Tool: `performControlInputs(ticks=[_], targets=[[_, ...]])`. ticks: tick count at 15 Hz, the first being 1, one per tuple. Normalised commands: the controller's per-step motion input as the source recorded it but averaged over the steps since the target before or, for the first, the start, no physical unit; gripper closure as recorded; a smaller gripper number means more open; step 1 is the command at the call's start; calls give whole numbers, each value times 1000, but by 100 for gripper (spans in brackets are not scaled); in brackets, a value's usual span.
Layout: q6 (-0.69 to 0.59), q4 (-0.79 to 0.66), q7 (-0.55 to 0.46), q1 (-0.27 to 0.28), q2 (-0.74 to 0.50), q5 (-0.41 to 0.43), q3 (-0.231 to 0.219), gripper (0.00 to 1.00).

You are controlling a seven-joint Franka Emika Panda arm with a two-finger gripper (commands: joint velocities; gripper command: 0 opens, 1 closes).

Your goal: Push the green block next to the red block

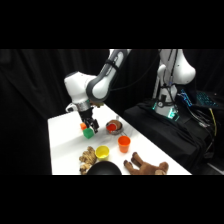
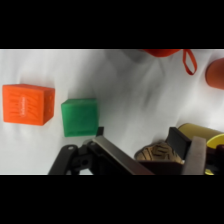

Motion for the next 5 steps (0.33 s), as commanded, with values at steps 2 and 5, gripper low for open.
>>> performControlInputs(ticks=[2, 5], targets=[[-603, 277, 75, 139, -248, 55, -124, 0], [-487, 248, 359, 257, -249, -83, -198, 0]])
